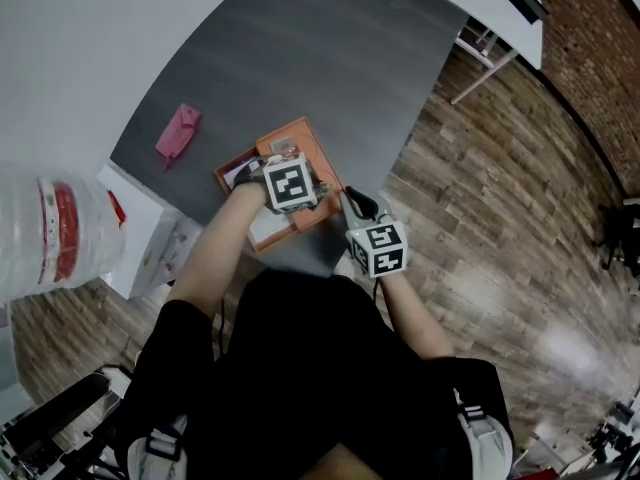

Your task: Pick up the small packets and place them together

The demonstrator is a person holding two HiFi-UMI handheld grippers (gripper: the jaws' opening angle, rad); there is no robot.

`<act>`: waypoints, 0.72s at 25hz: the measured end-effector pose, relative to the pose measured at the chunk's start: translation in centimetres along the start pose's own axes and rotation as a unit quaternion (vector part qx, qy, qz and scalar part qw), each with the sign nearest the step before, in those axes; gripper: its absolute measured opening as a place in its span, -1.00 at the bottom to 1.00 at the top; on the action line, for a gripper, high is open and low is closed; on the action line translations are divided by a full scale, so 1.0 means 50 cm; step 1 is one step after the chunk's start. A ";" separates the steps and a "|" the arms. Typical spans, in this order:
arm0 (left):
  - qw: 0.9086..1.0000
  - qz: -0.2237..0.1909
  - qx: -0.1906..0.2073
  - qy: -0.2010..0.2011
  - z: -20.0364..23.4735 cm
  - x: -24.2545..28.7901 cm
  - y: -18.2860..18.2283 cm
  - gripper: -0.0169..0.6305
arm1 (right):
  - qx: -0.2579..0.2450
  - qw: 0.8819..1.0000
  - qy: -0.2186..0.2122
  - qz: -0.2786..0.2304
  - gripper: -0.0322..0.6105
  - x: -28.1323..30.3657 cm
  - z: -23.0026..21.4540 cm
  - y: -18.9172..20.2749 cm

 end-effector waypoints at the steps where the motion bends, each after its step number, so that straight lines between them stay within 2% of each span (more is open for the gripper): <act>1: 1.000 0.009 0.013 -0.006 -0.001 0.006 -0.004 -0.82 | 0.003 1.000 0.002 0.000 -0.79 -0.001 -0.001 0.003; 2: 1.000 0.017 0.022 -0.010 -0.003 0.013 -0.004 -0.80 | 0.006 1.000 0.004 0.001 -0.79 -0.001 -0.001 0.006; 5: 0.998 0.038 0.042 -0.025 -0.009 0.040 0.007 -0.58 | 0.011 1.000 0.004 0.006 -0.79 0.001 0.002 0.013; 10: 0.991 0.034 0.084 -0.098 -0.011 0.066 0.012 -0.46 | 0.017 1.000 0.007 0.009 -0.79 0.002 -0.001 0.018; 14: 0.988 0.011 0.077 -0.136 0.000 0.062 0.011 -0.24 | 0.015 1.000 0.006 0.012 -0.79 0.005 0.002 0.018; 18: 0.990 0.001 0.062 -0.125 0.004 0.055 0.018 -0.01 | 0.008 1.000 0.002 0.013 -0.79 0.010 0.007 0.016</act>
Point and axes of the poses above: the fingertips, and each gripper's own axes: x forward along the fingers, z to its left, y out of its underside, the point moved 2 cm from there along -x, backward along the fingers, and after that the axes turned 6 degrees about z, right-handed, at the moved point
